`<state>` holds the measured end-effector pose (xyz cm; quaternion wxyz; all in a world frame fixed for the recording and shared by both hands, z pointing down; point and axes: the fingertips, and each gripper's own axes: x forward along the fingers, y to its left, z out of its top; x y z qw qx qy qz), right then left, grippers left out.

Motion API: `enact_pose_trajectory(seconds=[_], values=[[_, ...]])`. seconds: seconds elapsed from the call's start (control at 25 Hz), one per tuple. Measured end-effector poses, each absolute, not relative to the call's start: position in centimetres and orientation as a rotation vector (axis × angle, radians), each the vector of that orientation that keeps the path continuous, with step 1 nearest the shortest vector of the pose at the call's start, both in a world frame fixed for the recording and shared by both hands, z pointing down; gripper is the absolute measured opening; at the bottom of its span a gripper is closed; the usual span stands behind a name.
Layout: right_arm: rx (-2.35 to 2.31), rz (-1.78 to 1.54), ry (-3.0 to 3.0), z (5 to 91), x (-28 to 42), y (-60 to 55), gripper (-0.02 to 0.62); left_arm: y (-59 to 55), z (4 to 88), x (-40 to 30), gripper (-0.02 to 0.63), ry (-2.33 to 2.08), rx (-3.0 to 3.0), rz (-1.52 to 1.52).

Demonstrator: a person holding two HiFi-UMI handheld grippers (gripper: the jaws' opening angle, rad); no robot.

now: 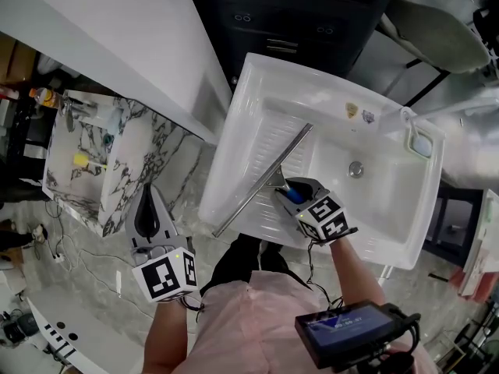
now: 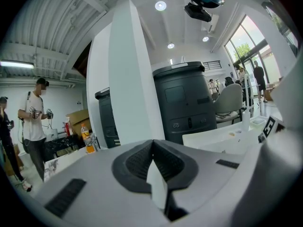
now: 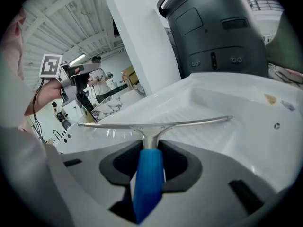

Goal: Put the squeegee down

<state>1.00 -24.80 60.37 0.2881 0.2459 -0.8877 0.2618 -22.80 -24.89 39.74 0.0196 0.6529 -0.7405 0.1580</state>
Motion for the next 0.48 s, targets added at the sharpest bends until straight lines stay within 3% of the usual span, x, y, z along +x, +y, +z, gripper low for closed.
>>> enact_pose_trajectory(seconds=[0.48], values=[[0.663, 0.689, -2.334, 61.32, 0.93, -25.21, 0.124, -25.37, 40.64, -23.25, 0.009, -2.28, 2.024, 0.498]])
